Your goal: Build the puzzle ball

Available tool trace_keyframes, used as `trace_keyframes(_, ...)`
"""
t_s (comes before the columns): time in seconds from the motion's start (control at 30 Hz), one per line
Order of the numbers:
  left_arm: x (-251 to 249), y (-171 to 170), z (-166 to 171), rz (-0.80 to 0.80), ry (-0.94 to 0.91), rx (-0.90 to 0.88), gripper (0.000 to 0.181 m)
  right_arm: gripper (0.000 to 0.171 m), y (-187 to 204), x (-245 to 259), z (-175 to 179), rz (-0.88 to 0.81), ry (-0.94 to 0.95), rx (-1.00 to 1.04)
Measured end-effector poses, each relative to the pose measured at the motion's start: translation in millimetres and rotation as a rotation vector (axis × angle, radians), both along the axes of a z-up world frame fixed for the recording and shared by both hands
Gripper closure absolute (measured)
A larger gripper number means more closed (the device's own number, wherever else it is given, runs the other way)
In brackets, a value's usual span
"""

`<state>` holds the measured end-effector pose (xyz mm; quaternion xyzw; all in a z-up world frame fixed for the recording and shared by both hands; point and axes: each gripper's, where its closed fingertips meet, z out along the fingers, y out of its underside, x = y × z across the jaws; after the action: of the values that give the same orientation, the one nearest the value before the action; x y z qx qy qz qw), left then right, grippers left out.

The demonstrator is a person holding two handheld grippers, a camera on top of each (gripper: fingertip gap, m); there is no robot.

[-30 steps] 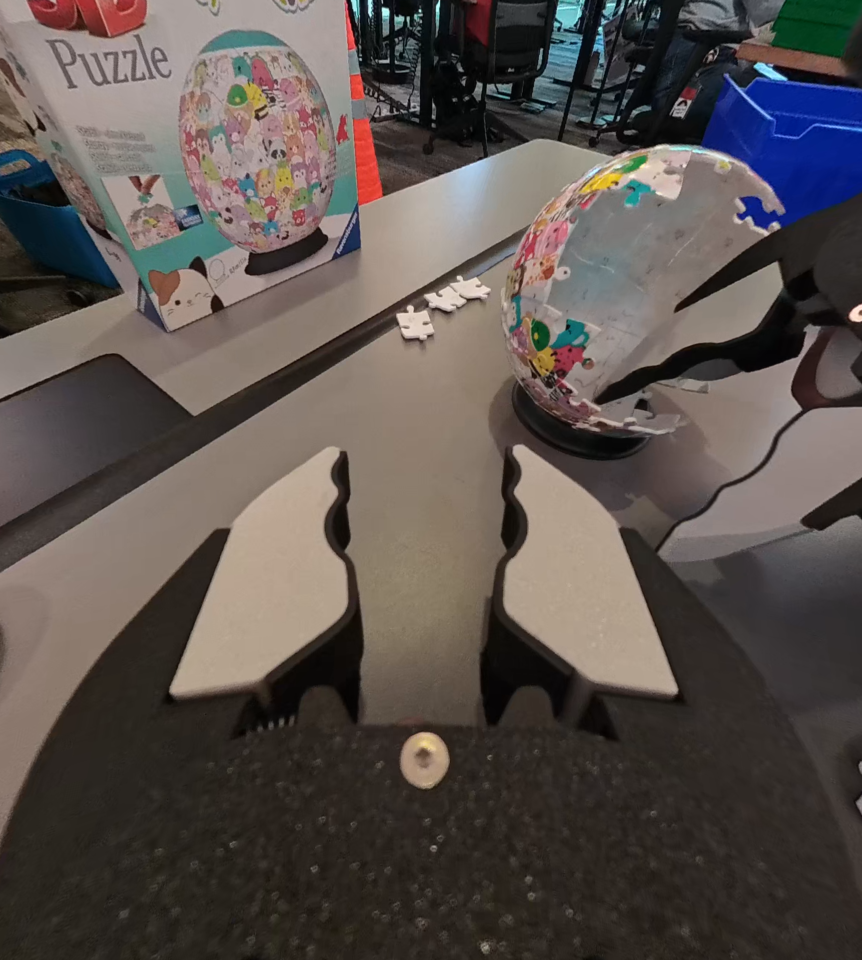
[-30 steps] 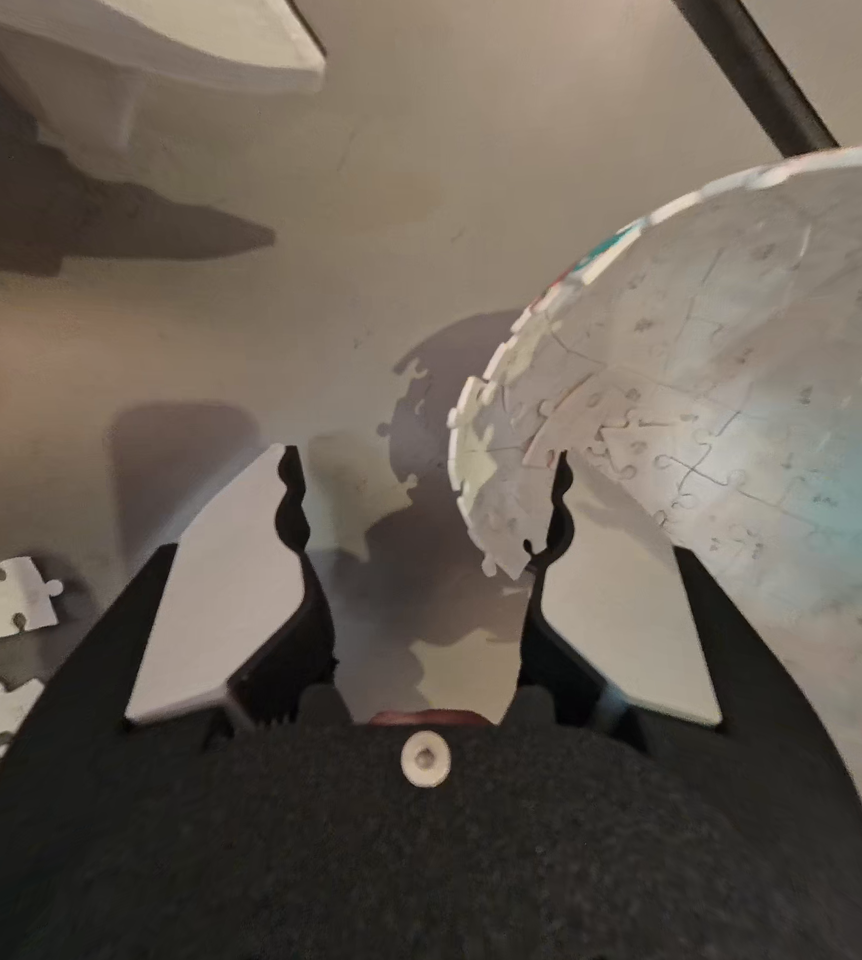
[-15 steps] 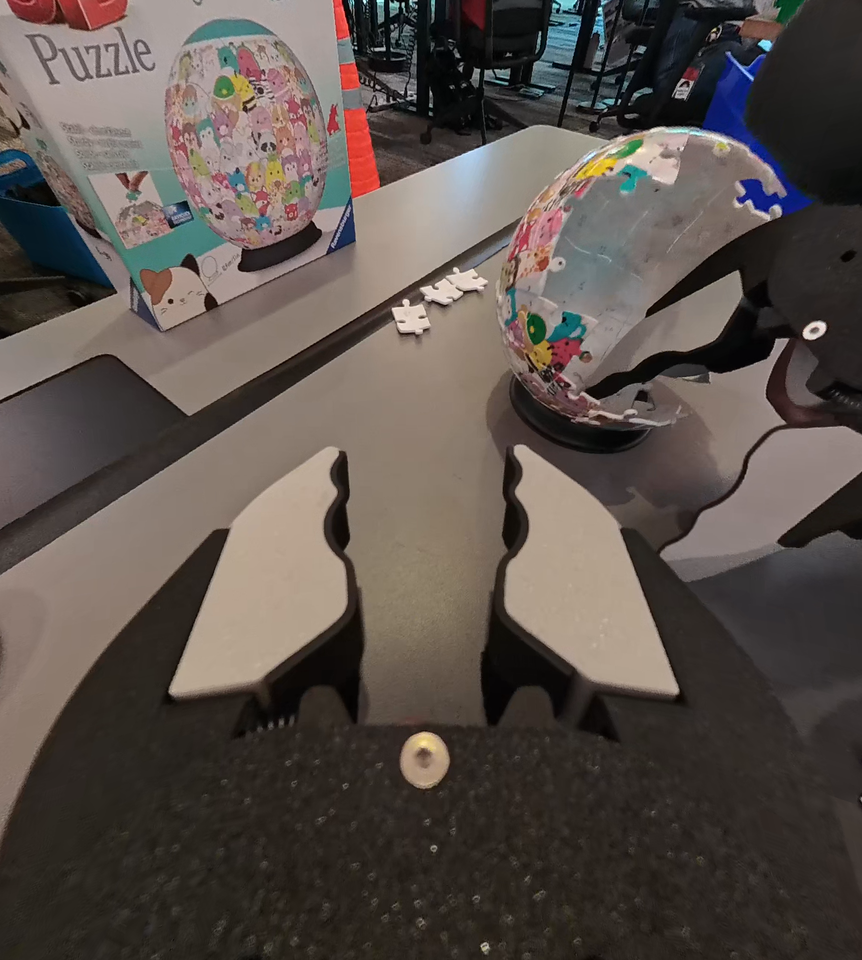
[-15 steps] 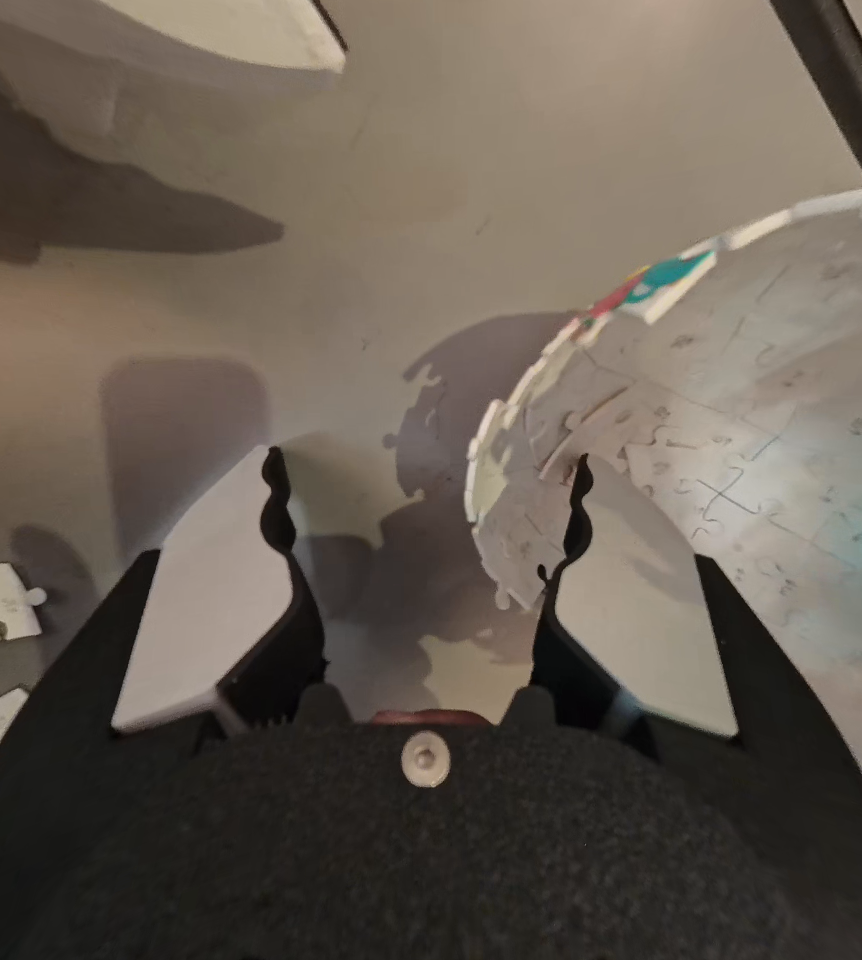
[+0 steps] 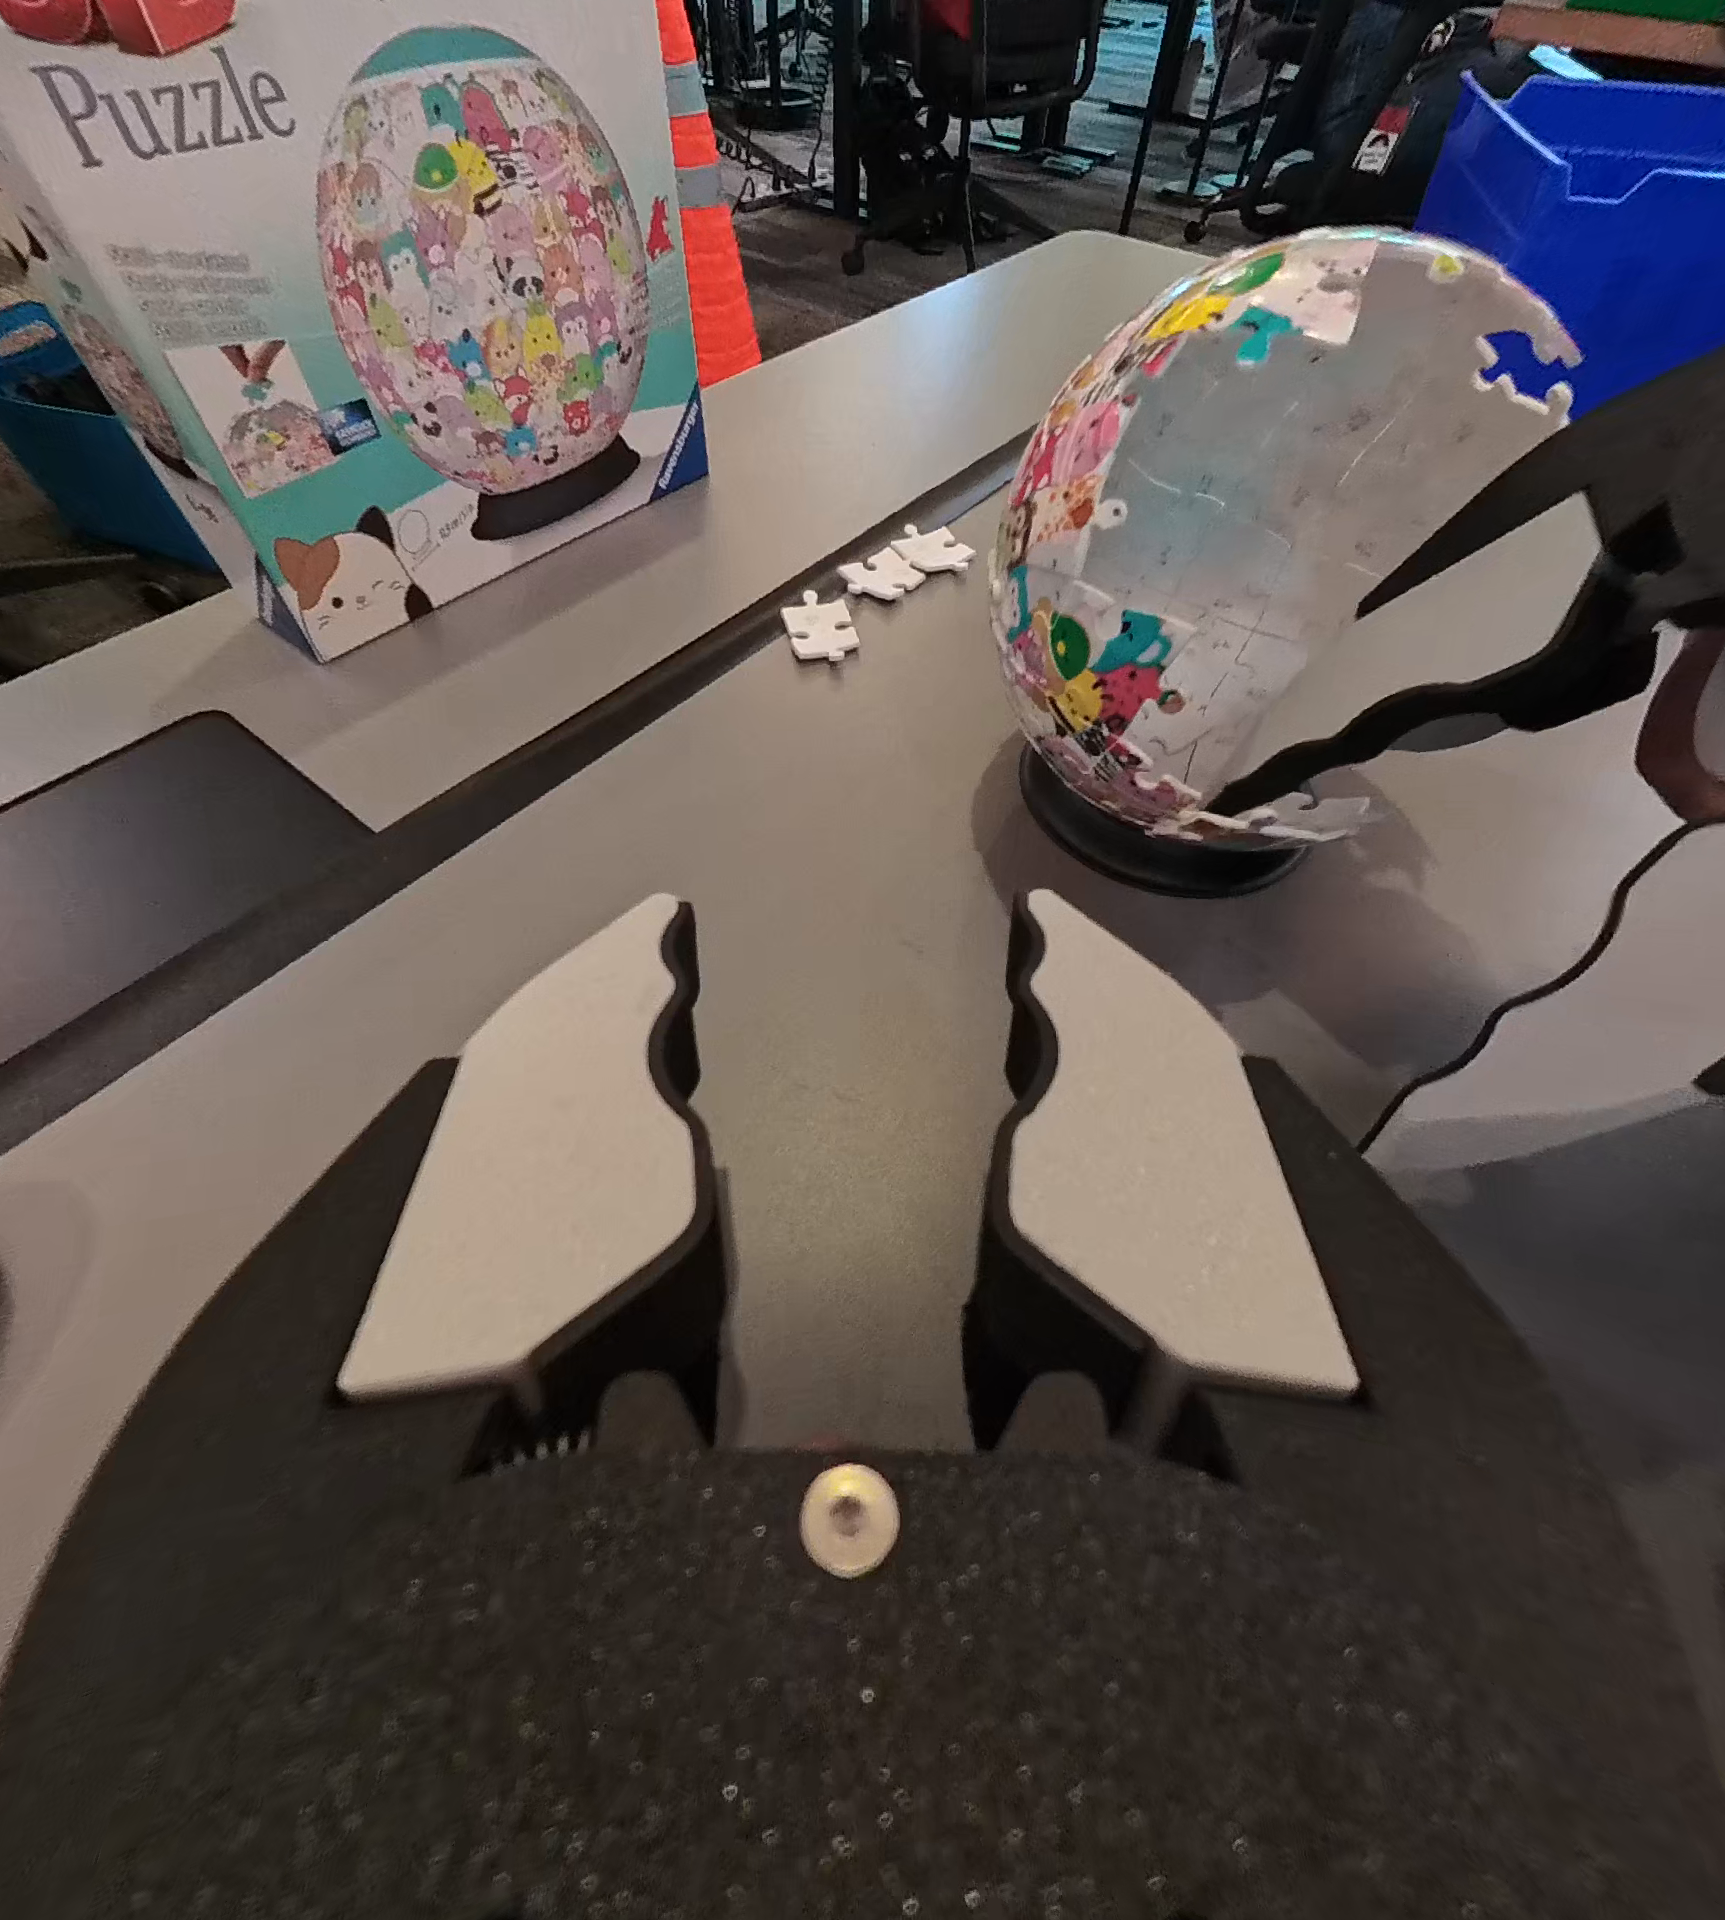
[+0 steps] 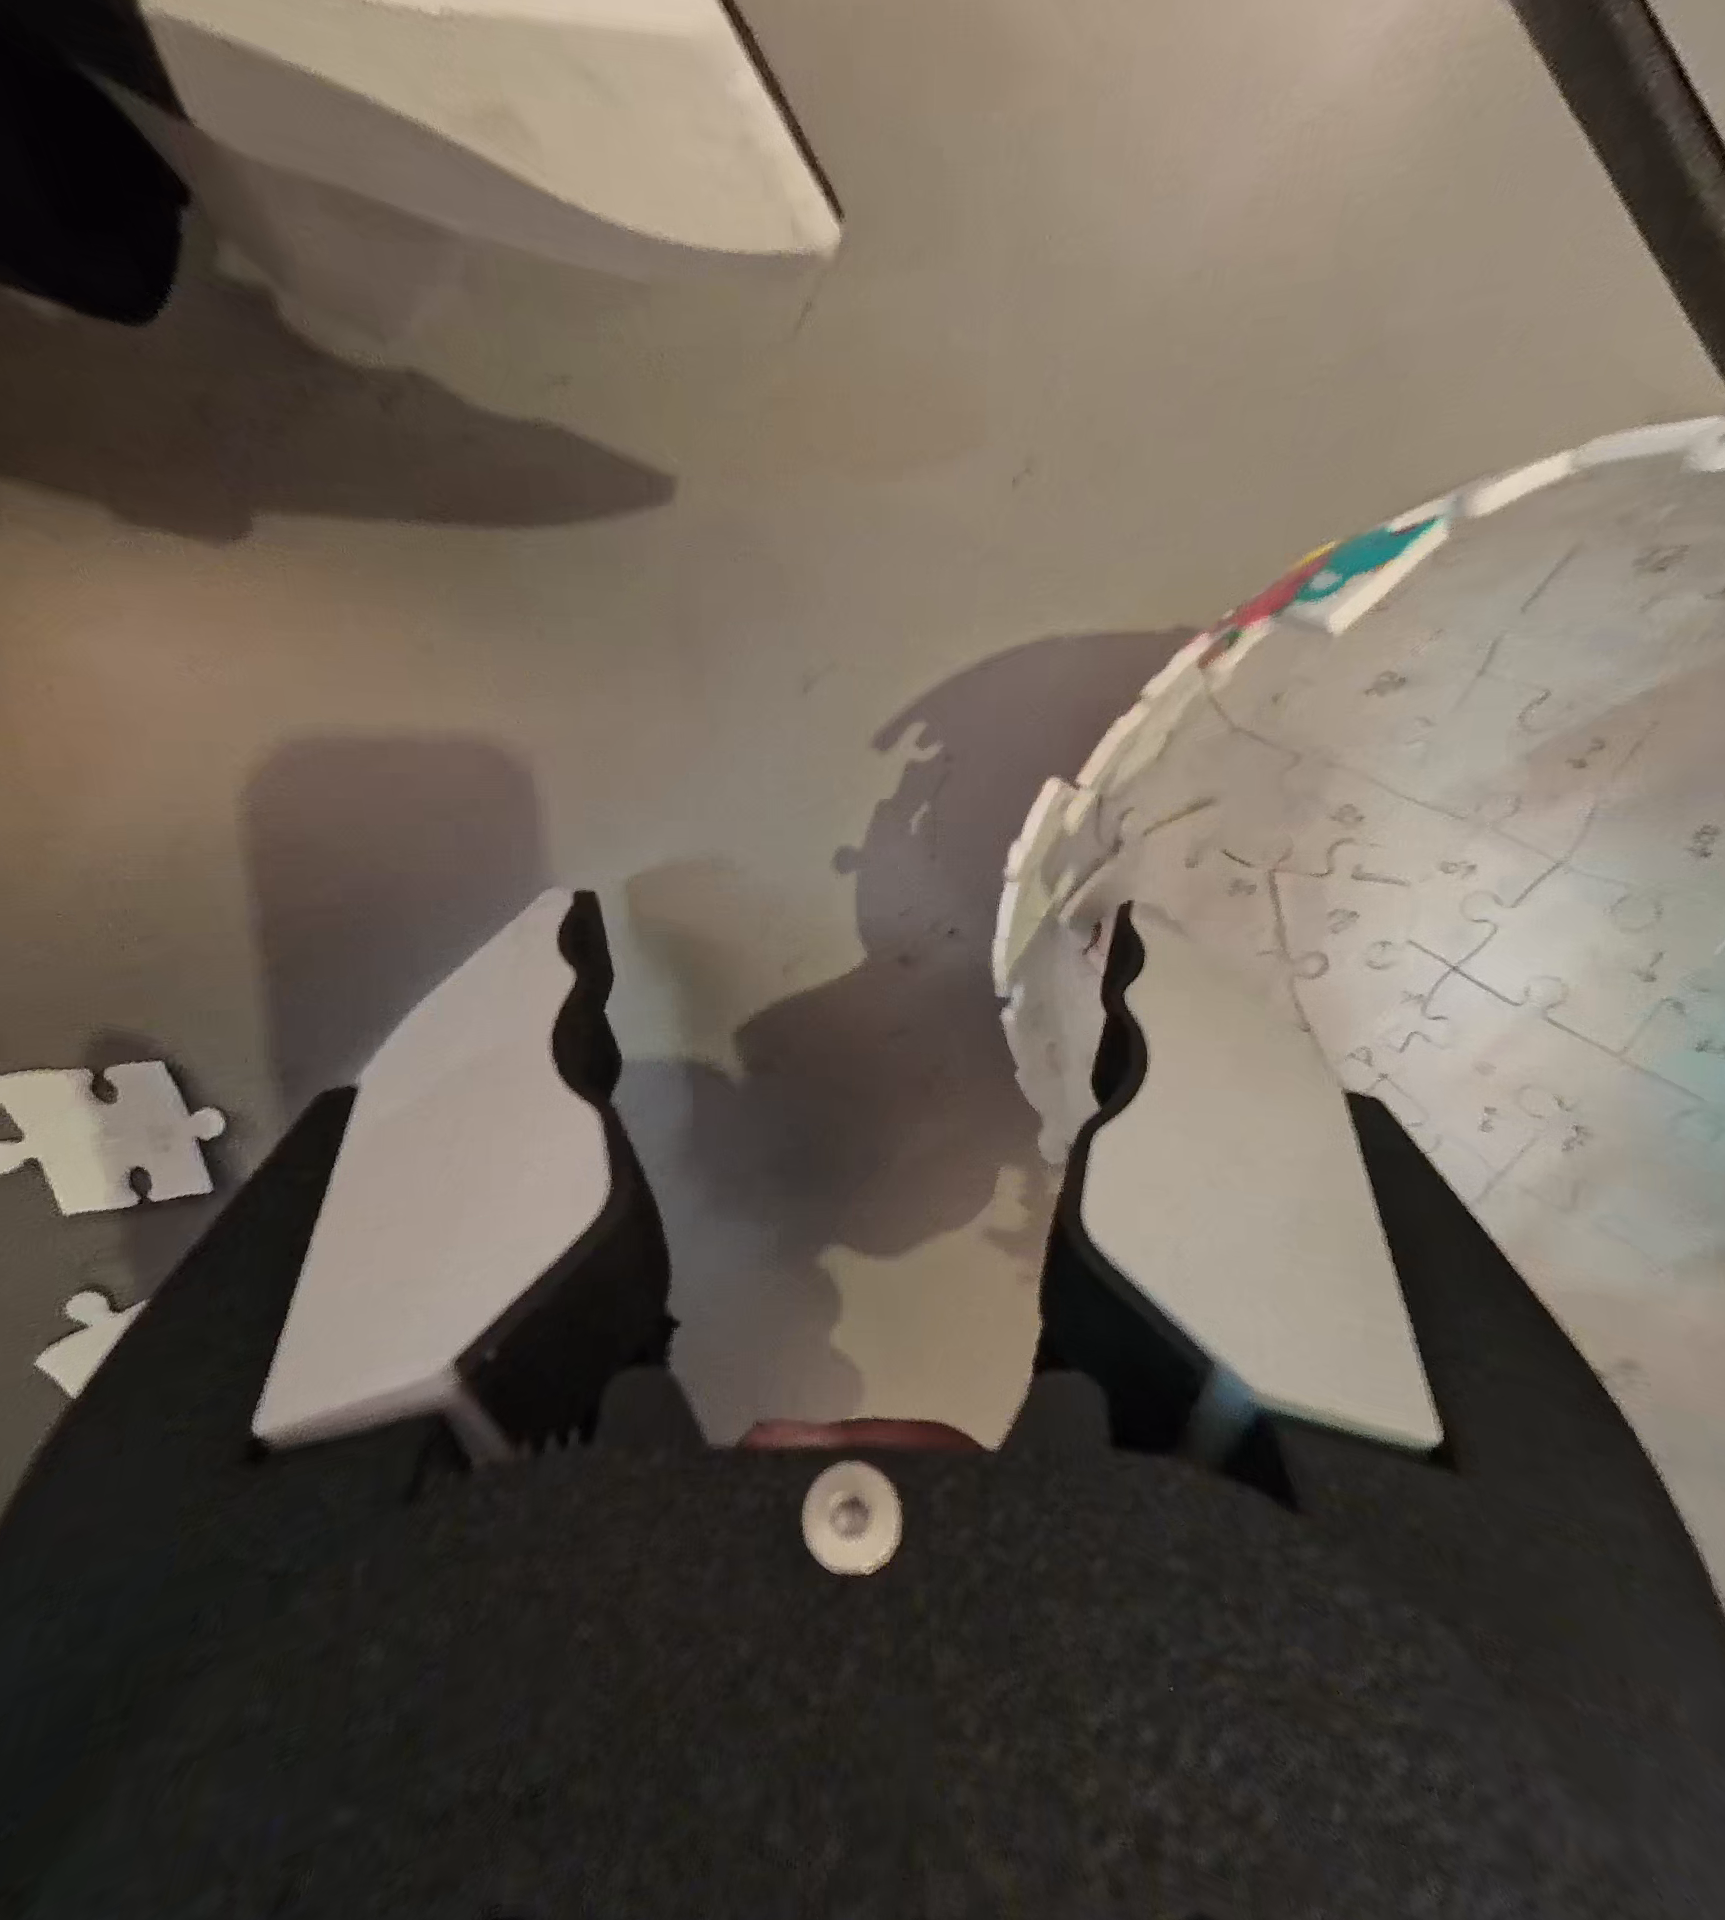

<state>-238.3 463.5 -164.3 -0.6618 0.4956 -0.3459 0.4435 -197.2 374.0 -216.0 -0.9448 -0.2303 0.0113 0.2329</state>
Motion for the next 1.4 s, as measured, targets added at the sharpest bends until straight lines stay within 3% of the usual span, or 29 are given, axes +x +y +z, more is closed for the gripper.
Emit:
trace_keyframes(0.33,1,-1,-1,-0.003,0.008,0.003,0.124,0.079,11,17,-9,-0.032,-0.109,0.008)
trace_keyframes(0.63,1,-1,-2,-0.005,0.015,0.001,0.123,0.075,5,12,-12,-0.041,-0.052,-0.04)
trace_keyframes(1.4,2,-2,-2,-0.005,0.02,0.008,0.123,0.089,-12,-7,14,-0.017,0.092,-0.024)
